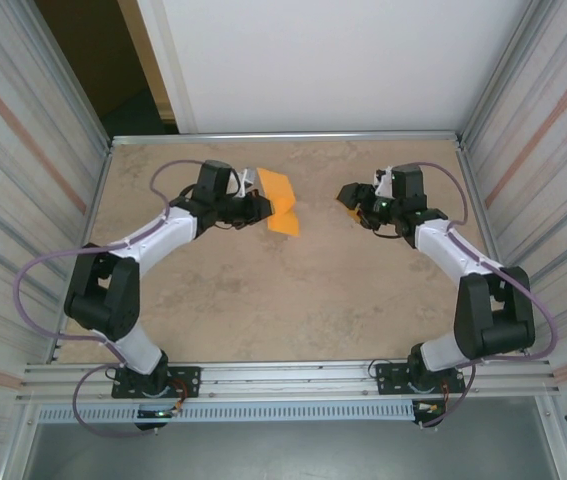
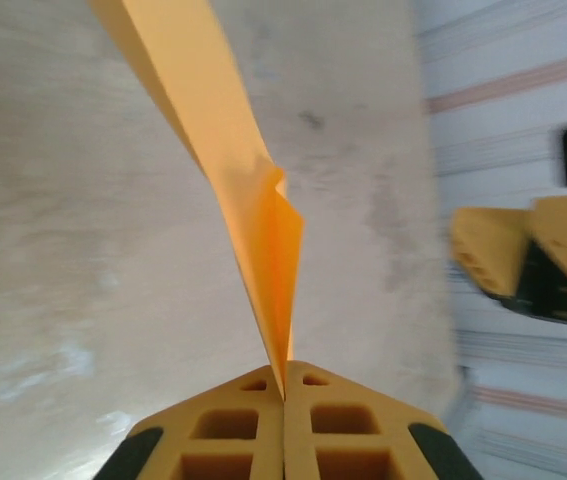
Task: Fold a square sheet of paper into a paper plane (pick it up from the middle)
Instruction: Turn over the paper at the center of the table.
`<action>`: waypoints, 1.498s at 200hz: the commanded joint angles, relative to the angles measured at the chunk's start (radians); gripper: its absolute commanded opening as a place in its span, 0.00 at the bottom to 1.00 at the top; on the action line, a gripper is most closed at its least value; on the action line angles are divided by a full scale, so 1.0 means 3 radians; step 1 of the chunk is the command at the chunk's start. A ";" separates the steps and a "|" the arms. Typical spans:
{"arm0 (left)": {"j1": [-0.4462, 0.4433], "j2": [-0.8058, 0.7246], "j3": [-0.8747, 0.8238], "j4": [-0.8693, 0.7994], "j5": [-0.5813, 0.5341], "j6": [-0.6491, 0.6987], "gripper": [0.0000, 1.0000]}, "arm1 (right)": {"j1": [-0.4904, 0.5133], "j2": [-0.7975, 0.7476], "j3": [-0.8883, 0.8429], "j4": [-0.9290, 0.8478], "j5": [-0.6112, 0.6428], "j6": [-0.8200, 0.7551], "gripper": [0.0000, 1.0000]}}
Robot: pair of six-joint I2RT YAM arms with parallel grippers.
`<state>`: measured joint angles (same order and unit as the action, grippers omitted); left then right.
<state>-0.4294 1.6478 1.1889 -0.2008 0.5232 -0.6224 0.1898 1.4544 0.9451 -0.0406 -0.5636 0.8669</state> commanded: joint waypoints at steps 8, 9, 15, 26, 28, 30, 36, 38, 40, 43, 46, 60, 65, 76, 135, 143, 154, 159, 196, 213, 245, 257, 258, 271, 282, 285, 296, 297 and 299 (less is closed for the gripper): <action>-0.0152 -0.0089 0.0592 -0.1687 -0.1569 0.1008 0.08 | 0.0013 -0.0177 0.0005 -0.0412 0.0477 -0.0296 0.59; -0.0161 -0.0081 0.0611 -0.1720 -0.1618 0.1023 0.08 | 0.0012 -0.0178 0.0005 -0.0415 0.0485 -0.0299 0.59; -0.0222 -0.0035 0.0726 -0.1895 -0.1902 0.1086 0.08 | 0.0012 -0.0192 0.0005 -0.0430 0.0528 -0.0300 0.59; -0.0347 0.0075 0.0902 -0.2144 -0.2419 0.1195 0.08 | 0.0012 -0.0205 -0.0005 -0.0452 0.0594 -0.0299 0.59; -0.0383 0.0093 0.0929 -0.2179 -0.2524 0.1217 0.08 | 0.0010 -0.0205 -0.0005 -0.0456 0.0605 -0.0302 0.59; -0.0413 0.0107 0.0950 -0.2211 -0.2646 0.1233 0.08 | 0.0011 -0.0209 -0.0007 -0.0460 0.0613 -0.0299 0.59; -0.0505 0.0191 0.1012 -0.2283 -0.2940 0.1280 0.08 | 0.0011 -0.0212 -0.0010 -0.0465 0.0639 -0.0290 0.59; -0.0534 0.0224 0.1035 -0.2315 -0.3025 0.1297 0.08 | 0.0010 -0.0214 -0.0010 -0.0471 0.0643 -0.0289 0.59; -0.0560 0.0251 0.1060 -0.2340 -0.3093 0.1305 0.08 | 0.0011 -0.0214 -0.0011 -0.0473 0.0649 -0.0286 0.59; -0.0597 0.0303 0.1091 -0.2384 -0.3209 0.1321 0.08 | 0.0014 -0.0214 -0.0012 -0.0477 0.0664 -0.0283 0.59; -0.0634 0.0357 0.1144 -0.2420 -0.3328 0.1323 0.08 | 0.0012 -0.0215 -0.0017 -0.0481 0.0672 -0.0280 0.59; -0.0793 0.0630 0.1364 -0.2664 -0.3760 0.1307 0.08 | 0.0012 -0.0220 -0.0041 -0.0483 0.0719 -0.0262 0.59; -0.0835 0.0732 0.1446 -0.2735 -0.3849 0.1301 0.08 | 0.0012 -0.0225 -0.0050 -0.0488 0.0737 -0.0253 0.59; -0.0921 0.0935 0.1600 -0.2855 -0.3970 0.1265 0.08 | 0.0008 -0.0242 -0.0071 -0.0502 0.0780 -0.0241 0.58; -0.1056 0.1543 0.1974 -0.2778 -0.2909 0.0926 0.14 | -0.0129 -0.0350 -0.0278 -0.0519 0.0914 -0.0095 0.58; -0.1056 0.1596 0.1974 -0.2727 -0.2715 0.0870 0.17 | -0.0140 -0.0336 -0.0283 -0.0519 0.0896 -0.0084 0.58; -0.1049 0.1624 0.1960 -0.2643 -0.2444 0.0826 0.21 | -0.0146 -0.0304 -0.0281 -0.0505 0.0872 -0.0086 0.58; -0.1041 0.1632 0.1951 -0.2601 -0.2324 0.0797 0.23 | -0.0146 -0.0287 -0.0281 -0.0496 0.0857 -0.0087 0.58; -0.0887 0.1513 0.1669 -0.2122 -0.1404 0.0673 0.40 | -0.0125 -0.0163 -0.0258 -0.0434 0.0757 -0.0094 0.57; -0.0754 0.1289 0.1448 -0.1795 -0.0979 0.0600 0.46 | -0.0053 -0.0081 -0.0213 -0.0445 0.0738 -0.0141 0.57; -0.0406 0.0842 0.0883 -0.1249 -0.0571 0.0358 0.59 | 0.0342 0.0253 0.0010 -0.0458 0.0679 -0.0225 0.53; -0.0249 0.0678 0.0631 -0.1080 -0.0552 0.0253 0.62 | 0.0538 0.0423 0.0119 -0.0441 0.0675 -0.0216 0.50; -0.0235 0.0666 0.0610 -0.1069 -0.0552 0.0246 0.63 | 0.0556 0.0431 0.0128 -0.0439 0.0673 -0.0216 0.50; -0.0058 0.0497 0.0363 -0.0933 -0.0565 0.0135 0.65 | 0.0769 0.0633 0.0262 -0.0398 0.0637 -0.0202 0.45; 0.0110 0.0360 0.0143 -0.0823 -0.0564 0.0058 0.69 | 0.0939 0.0802 0.0394 -0.0387 0.0632 -0.0190 0.42; 0.0153 0.0321 0.0079 -0.0799 -0.0564 0.0034 0.70 | 0.0981 0.0848 0.0430 -0.0384 0.0625 -0.0185 0.41; 0.0297 0.0194 -0.0124 -0.0704 -0.0573 -0.0031 0.75 | 0.1130 0.1019 0.0588 -0.0384 0.0582 -0.0180 0.38; 0.0307 0.0181 -0.0141 -0.0695 -0.0573 -0.0037 0.75 | 0.1144 0.1041 0.0603 -0.0385 0.0579 -0.0180 0.37; 0.0335 0.0162 -0.0171 -0.0679 -0.0573 -0.0047 0.76 | 0.1168 0.1079 0.0634 -0.0386 0.0571 -0.0180 0.37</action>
<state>-0.3935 1.7760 1.2449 -0.4984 0.3164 -0.5583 0.4648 1.6943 1.0458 -0.1642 -0.3599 0.8215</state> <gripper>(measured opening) 0.719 0.390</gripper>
